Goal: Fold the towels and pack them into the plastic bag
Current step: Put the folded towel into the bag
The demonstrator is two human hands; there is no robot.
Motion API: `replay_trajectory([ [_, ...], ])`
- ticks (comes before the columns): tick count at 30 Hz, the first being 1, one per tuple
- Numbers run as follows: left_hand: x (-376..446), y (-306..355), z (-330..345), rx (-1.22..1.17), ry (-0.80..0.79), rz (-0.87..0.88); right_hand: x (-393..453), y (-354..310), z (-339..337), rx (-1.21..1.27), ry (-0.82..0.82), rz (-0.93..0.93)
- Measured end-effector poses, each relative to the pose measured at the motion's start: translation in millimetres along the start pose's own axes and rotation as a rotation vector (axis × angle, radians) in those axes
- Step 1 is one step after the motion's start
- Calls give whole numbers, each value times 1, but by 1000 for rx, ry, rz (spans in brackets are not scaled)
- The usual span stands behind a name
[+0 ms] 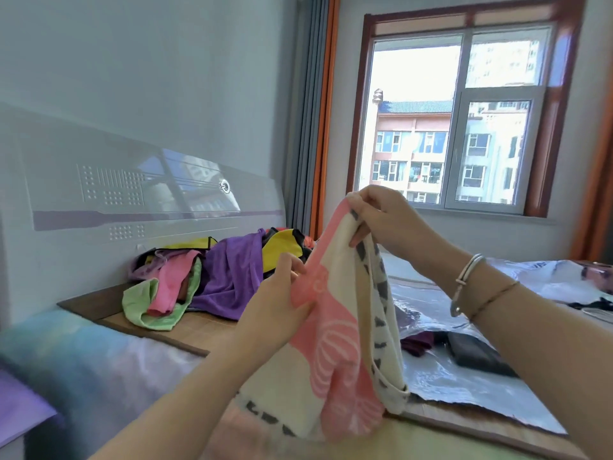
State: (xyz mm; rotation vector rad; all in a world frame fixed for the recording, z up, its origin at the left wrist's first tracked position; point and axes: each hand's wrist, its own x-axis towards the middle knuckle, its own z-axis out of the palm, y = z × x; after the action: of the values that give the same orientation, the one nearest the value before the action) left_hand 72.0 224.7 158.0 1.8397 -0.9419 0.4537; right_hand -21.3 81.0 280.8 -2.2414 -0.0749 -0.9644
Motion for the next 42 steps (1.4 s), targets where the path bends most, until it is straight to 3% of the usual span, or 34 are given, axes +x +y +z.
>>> replay_trajectory([
  [4, 14, 4, -17, 4, -80, -76, 22, -8, -14, 19, 73, 41],
  [8, 13, -13, -47, 278, -220, -71, 33, 3, -25, -68, 165, 85],
  [12, 34, -17, -108, 224, -17, 5, 39, 31, -33, -83, 163, 182],
  [14, 44, -9, -131, 245, -5, 40, 39, 44, -31, -129, 39, 273],
  [16, 48, 2, -144, 275, -111, -5, 38, 55, -25, -110, -55, 337],
  [20, 49, 2, -160, 319, -358, -211, 43, 66, -8, 74, -44, 435],
  [23, 54, -20, -165, 403, -576, -400, 44, 79, 13, 149, -144, 549],
  [26, 64, -59, -162, 510, -655, -509, 51, 99, 35, 214, -195, 622],
  [30, 93, -102, -147, 374, -514, -629, 78, 125, 60, 400, -144, 725],
  [33, 124, -115, -132, 116, -213, -707, 108, 135, 69, 516, -101, 662],
  [37, 173, -125, -132, -162, 210, -417, 151, 132, 66, 726, 49, 412],
  [42, 188, -105, -147, -80, 329, -30, 171, 125, 49, 782, 195, 176],
])
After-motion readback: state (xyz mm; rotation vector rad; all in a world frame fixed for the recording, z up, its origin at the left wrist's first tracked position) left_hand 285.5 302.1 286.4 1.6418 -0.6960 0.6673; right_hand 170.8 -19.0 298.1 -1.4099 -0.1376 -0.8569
